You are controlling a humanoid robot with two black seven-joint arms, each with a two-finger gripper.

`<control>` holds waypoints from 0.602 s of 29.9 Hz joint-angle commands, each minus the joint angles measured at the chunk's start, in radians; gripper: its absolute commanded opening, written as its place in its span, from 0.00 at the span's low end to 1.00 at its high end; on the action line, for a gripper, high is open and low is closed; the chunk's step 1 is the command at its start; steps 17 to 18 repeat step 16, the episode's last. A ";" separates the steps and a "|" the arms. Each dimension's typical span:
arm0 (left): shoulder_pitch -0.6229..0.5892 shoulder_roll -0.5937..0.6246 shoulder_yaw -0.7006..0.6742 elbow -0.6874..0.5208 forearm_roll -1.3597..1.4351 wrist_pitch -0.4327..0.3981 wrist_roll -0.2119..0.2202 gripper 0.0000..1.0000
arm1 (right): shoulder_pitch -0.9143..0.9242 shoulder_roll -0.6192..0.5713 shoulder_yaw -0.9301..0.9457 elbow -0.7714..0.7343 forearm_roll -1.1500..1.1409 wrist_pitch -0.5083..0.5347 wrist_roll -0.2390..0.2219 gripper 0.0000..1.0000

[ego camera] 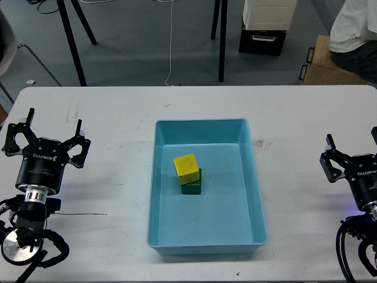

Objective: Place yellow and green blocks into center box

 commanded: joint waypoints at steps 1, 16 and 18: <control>0.028 -0.002 0.008 -0.039 -0.019 0.010 0.000 1.00 | -0.004 0.000 -0.004 0.001 0.004 0.002 -0.011 0.99; 0.046 -0.082 0.018 -0.062 -0.098 0.047 0.010 1.00 | -0.039 -0.002 0.014 0.000 0.004 0.020 -0.004 0.99; 0.046 -0.082 0.018 -0.062 -0.098 0.047 0.010 1.00 | -0.039 -0.002 0.014 0.000 0.004 0.020 -0.004 0.99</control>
